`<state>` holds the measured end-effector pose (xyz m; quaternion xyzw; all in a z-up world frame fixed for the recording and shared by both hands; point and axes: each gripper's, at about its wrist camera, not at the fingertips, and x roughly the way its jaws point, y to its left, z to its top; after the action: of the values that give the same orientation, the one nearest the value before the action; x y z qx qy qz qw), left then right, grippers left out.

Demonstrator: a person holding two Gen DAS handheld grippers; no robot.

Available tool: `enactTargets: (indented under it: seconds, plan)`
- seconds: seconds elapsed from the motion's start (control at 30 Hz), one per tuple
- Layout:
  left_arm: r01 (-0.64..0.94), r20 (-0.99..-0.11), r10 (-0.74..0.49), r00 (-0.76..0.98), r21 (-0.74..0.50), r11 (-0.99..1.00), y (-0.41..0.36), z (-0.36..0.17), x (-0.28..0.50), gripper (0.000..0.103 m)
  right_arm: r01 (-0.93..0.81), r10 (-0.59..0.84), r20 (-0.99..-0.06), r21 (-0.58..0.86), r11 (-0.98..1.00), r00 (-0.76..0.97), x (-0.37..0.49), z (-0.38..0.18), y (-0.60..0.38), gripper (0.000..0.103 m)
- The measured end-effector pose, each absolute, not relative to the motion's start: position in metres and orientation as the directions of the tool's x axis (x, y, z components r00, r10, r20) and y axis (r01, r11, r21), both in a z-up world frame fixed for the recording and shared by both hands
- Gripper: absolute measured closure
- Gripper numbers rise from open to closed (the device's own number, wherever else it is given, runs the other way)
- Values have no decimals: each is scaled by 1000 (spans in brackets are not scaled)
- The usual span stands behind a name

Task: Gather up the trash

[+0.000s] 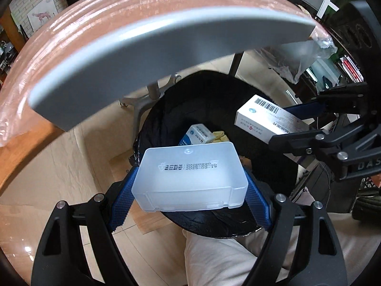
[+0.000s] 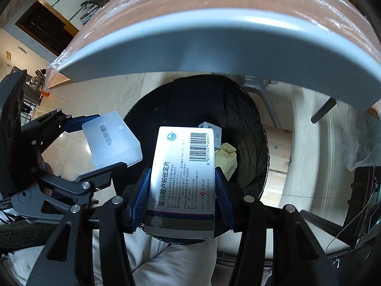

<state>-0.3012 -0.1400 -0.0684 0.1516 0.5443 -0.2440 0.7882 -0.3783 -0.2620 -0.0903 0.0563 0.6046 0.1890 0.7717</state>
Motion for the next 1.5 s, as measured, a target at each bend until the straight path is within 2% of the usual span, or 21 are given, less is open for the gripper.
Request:
enactTargets:
  seconds: [0.27, 0.37, 0.43, 0.47, 0.5, 0.7, 0.8, 0.93, 1.0, 1.07, 1.13, 1.23, 1.37, 1.5]
  plan:
    - [544, -946, -189, 264, -16, 839, -141, -86, -297, 19, -215, 342, -922, 302, 929, 182, -373, -102, -256, 52]
    - [556, -947, -217, 239, -50, 830, -142, -90, -297, 19, -204, 337, -924, 300, 932, 183, -372, -107, -257, 51]
    - [557, -946, -235, 223, -74, 827, -141, -92, -295, 19, -192, 346, -918, 310, 931, 195, -371, -107, -259, 43]
    - [553, -947, -233, 223, -74, 830, -141, -93, -295, 19, -189, 354, -916, 320, 928, 190, -372, -107, -260, 30]
    - [549, -946, -233, 223, -76, 832, -141, -94, -294, 19, -186, 361, -913, 328, 926, 191, -372, -106, -263, 27]
    - [531, -943, -272, 193, -133, 837, -138, -90, -291, 16, -187, 354, -912, 318, 930, 209, -377, -94, -272, 27]
    - [541, -920, -313, 234, -144, 828, -133, -64, -297, 16, -202, 376, -899, 334, 921, 226, -383, -74, -280, 27]
    - [560, -837, -422, 349, -175, 810, -118, 9, -307, 16, -267, 439, -842, 365, 892, 315, -393, -20, -295, 26]
    - [546, -794, -437, 423, -162, 822, -109, 40, -299, 14, -280, 428, -810, 336, 899, 402, -389, 12, -308, 12]
    - [484, -741, -405, 536, -123, 866, -91, 69, -277, 2, -246, 361, -782, 270, 931, 508, -374, 37, -326, 4]
    - [415, -703, -371, 607, -118, 902, -75, 83, -250, 2, -167, 257, -755, 195, 966, 603, -347, 51, -351, 4]
    - [270, -683, -277, 676, -120, 955, -49, 87, -191, 2, -28, 125, -741, 141, 990, 659, -294, 52, -393, 4]
    - [94, -725, -177, 666, -153, 984, -20, 65, -110, 2, 90, 22, -753, 107, 990, 658, -224, 36, -436, 4]
    - [-8, -762, -86, 642, -119, 993, -8, 47, -56, 2, 154, -48, -798, 56, 987, 601, -167, 5, -460, 4]
